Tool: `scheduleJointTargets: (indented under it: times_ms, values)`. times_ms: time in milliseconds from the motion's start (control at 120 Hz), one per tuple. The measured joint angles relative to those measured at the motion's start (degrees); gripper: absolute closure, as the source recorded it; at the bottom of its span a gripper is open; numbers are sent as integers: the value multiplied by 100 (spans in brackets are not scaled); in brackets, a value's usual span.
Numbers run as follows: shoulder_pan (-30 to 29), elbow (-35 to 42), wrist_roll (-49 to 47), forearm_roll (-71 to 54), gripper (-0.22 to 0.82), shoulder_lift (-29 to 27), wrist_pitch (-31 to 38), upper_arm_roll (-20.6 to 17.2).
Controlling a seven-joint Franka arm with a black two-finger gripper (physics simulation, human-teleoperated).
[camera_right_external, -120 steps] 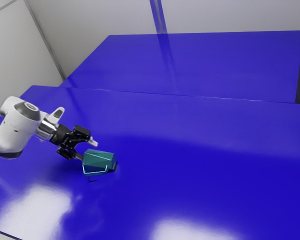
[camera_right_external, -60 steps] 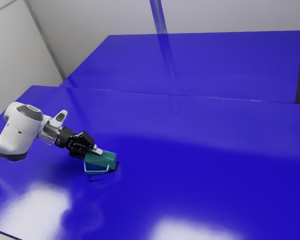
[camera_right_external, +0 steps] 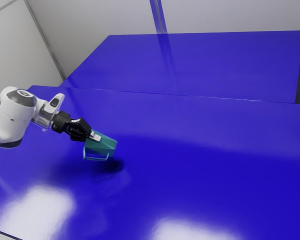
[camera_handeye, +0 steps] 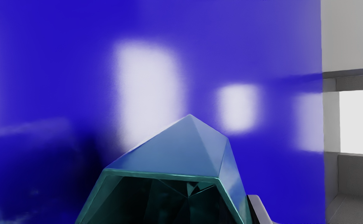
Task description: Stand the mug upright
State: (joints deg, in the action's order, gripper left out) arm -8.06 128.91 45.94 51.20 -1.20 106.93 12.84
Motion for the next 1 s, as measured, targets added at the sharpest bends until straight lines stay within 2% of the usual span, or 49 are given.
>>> scheduleJointTargets:
  times_ms: [100, 267, 525, 767, 1000]
  values:
    - [-112, -502, -205, -888, 77, 0, -8, -226]
    - [-368, -1002, -794, -2723, 78, -20, 181, -897]
    - [149, -1072, -1761, -4658, 78, 32, 841, -1533]
    - [924, -1043, -2543, -5394, 78, 396, 1241, -1647]
    - [80, -1043, -3063, -5531, 78, 670, 1449, -1645]
